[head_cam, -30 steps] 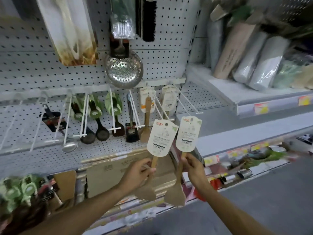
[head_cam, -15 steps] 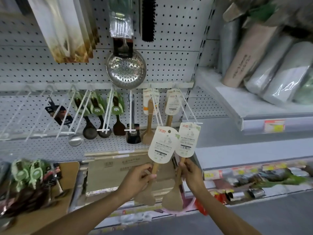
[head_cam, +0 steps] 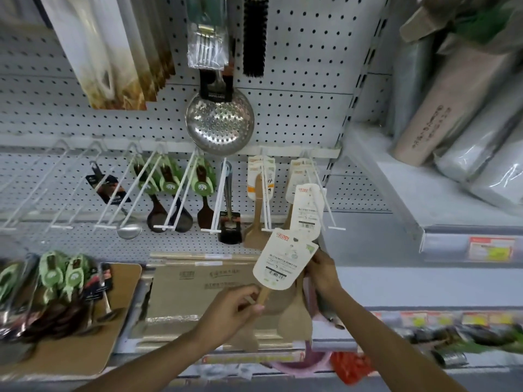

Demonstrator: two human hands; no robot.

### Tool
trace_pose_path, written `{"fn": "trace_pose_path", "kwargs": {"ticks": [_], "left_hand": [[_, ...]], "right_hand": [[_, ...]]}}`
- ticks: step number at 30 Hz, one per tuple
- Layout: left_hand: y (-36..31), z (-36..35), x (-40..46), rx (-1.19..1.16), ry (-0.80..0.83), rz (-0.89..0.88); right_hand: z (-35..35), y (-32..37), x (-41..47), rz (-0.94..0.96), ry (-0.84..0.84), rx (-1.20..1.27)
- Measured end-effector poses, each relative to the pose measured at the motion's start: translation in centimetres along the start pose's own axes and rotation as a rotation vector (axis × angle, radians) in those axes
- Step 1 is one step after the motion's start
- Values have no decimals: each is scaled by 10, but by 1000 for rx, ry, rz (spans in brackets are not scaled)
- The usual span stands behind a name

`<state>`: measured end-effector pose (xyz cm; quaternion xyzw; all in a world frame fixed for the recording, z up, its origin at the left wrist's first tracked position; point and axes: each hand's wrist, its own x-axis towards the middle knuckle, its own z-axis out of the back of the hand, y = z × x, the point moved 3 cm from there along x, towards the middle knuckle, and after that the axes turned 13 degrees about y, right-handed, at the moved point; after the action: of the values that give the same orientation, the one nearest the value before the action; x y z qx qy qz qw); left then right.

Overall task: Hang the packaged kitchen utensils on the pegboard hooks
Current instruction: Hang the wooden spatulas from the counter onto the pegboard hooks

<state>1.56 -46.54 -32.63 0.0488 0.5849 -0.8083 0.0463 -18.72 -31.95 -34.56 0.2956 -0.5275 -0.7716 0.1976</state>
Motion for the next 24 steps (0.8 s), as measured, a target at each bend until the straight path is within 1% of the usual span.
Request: {"fn": "trace_pose_path", "kwargs": {"ticks": [4, 10, 12, 14, 16, 18, 19, 20, 22, 24], "left_hand": [[-1, -1, -3, 38, -21, 12], [7, 1, -8, 45, -52, 62], [7, 0, -10, 41, -70, 60], [5, -1, -11, 31, -83, 59], [6, -4, -12, 17, -80, 61], [9, -8, -11, 0, -73, 62], [10, -9, -11, -19, -72, 63], [11, -11, -10, -30, -80, 61], [17, -15, -9, -52, -97, 67], [25, -19, -7, -78, -111, 77]], "right_hand": [[5, 24, 24, -52, -11, -48], [6, 21, 48, 17, 29, -97], [2, 27, 46, 29, 25, -86], [-1, 33, 39, 7, 29, -14], [-6, 38, 26, -8, 40, 5], [-11, 40, 11, 8, 131, -13], [-16, 41, 3, 4, 221, -25], [-21, 41, -8, -44, 314, -26], [-31, 32, -26, -62, 479, 41], [-38, 18, -39, -2, 510, -65]]}}
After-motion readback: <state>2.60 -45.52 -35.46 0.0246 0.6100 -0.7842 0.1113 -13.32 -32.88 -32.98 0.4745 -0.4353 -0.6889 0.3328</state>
